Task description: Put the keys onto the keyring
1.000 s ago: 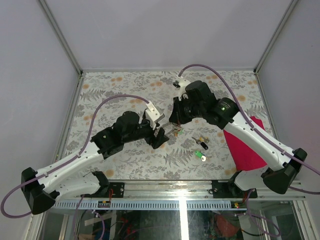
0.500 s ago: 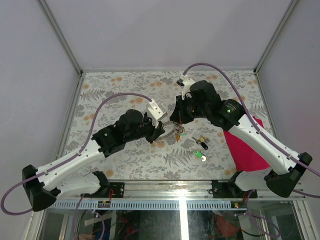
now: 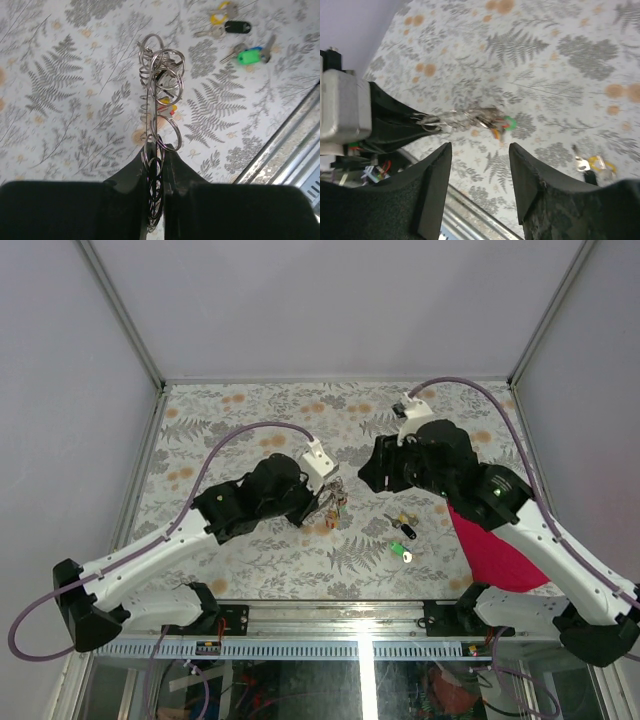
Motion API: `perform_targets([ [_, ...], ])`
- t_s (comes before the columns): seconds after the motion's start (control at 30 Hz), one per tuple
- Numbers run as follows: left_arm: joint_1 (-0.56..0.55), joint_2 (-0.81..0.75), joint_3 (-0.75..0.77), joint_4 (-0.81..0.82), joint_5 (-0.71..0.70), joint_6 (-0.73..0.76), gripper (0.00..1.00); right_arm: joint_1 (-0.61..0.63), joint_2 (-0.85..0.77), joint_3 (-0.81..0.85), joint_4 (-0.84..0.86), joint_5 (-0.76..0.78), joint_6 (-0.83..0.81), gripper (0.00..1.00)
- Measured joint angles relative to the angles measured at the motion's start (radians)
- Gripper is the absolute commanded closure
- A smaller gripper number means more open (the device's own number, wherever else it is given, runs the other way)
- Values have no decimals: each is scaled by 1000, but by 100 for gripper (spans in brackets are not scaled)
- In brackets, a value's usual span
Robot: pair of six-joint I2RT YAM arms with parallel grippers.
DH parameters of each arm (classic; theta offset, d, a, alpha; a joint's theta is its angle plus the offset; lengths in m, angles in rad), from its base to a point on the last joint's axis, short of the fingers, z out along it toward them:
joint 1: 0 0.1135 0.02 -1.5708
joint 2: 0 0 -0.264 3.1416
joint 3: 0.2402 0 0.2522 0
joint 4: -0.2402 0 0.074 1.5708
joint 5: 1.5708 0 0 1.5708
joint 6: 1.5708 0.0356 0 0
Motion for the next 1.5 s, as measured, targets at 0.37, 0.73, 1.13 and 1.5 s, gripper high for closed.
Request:
perform_targets([
  [0.37, 15, 392, 476, -204, -55, -42, 100, 0, -196, -179, -40, 247, -5, 37],
  [0.73, 113, 425, 371, -359, 2, -87, 100, -1, -297, -318, -39, 286, -14, 33],
  [1.13, 48, 359, 392, -422, 106, -38, 100, -1, -420, -596, 311, 6, -219, 30],
  [1.5, 5, 240, 367, -415, 214, 37, 100, -1, -600, -840, 746, -197, -391, 33],
])
